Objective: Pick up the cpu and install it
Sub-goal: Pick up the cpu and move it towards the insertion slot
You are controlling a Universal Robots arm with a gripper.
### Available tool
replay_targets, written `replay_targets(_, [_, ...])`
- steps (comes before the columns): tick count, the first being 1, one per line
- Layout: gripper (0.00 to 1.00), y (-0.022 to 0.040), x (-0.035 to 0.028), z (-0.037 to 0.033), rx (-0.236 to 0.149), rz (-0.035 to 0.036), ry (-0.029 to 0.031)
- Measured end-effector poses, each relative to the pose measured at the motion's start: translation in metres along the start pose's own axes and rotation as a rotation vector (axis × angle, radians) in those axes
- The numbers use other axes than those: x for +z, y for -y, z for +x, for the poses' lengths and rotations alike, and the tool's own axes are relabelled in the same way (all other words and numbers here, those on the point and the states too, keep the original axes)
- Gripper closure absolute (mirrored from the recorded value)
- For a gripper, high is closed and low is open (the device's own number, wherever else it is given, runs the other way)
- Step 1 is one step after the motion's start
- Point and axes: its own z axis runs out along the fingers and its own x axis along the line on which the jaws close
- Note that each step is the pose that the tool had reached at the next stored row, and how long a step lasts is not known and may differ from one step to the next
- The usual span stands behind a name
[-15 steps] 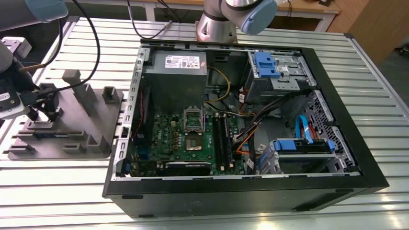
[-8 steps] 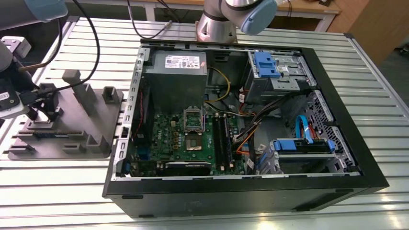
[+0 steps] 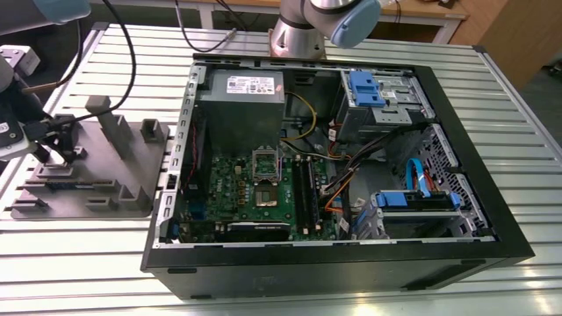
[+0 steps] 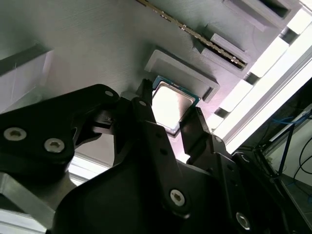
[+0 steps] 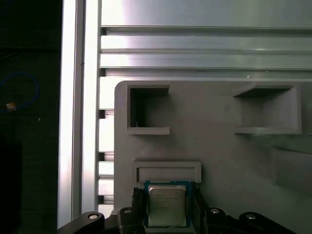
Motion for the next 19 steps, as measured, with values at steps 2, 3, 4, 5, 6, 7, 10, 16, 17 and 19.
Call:
replay_targets(2, [0.53,-0.0002,-0.0043,0.0000,0.000,0.0000,0.0001])
replay_targets(3, [0.53,-0.0003,-0.0064,0.0000,0.000,-0.0001,0.0001])
replay_targets(4, [0.53,-0.0004,-0.0087,-0.0001,0.000,-0.0001,0.0001])
replay_targets(5, [0.53,-0.0005,-0.0113,-0.0001,0.000,-0.0001,0.0002])
replay_targets(6, [0.53,-0.0006,-0.0141,-0.0001,0.000,-0.0001,0.0001])
replay_targets(7, [0.53,-0.0007,-0.0168,-0.0001,0.000,0.0000,0.0001])
replay_targets(10, [0.53,-0.0011,-0.0247,-0.0001,0.000,-0.0001,0.0002])
replay_targets(16, [0.53,-0.0016,-0.0389,-0.0001,0.000,-0.0001,0.0001])
replay_targets(17, [0.53,-0.0017,-0.0412,-0.0002,0.000,-0.0001,0.0001])
replay_targets(19, [0.53,-0.0020,-0.0464,-0.0002,0.000,-0.0001,0.0001])
